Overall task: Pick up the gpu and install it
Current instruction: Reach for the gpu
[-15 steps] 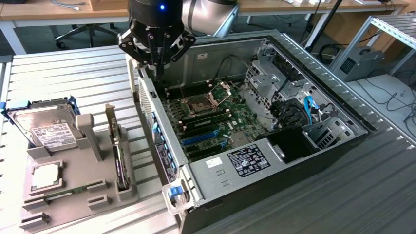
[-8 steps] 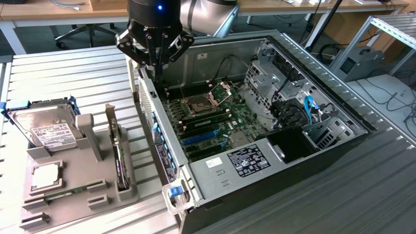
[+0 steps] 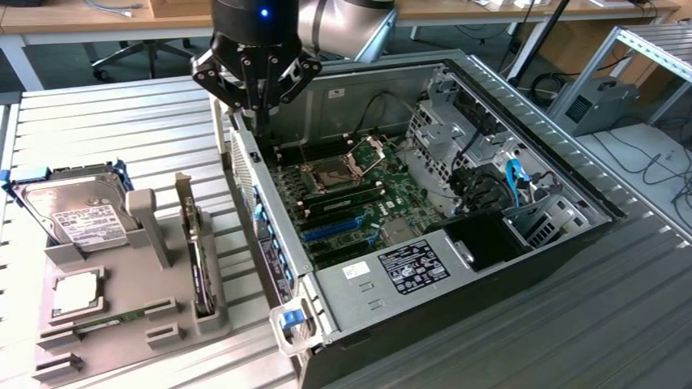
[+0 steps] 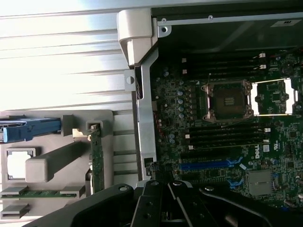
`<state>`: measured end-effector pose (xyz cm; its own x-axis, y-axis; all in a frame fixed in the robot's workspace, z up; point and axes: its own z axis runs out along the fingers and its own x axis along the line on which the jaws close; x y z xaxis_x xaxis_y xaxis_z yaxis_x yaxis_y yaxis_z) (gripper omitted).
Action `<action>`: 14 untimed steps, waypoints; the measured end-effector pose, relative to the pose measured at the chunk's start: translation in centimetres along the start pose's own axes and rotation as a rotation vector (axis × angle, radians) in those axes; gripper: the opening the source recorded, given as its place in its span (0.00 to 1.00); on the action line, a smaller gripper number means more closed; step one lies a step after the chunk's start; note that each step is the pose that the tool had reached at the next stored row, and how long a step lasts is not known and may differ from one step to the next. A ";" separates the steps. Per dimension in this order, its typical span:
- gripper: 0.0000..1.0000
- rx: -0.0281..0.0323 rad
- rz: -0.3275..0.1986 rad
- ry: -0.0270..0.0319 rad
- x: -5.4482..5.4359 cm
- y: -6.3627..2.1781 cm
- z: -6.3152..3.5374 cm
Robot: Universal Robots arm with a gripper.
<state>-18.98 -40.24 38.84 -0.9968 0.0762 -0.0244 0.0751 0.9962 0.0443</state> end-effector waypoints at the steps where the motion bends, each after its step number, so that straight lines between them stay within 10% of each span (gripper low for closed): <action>1: 0.11 0.0000 0.000 0.0000 0.0 0.00 0.00; 14: 0.11 0.0000 0.000 0.0000 0.5 -0.11 0.15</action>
<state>-19.51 -40.31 38.67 -0.9968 0.0762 -0.0244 0.0751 0.9962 0.0444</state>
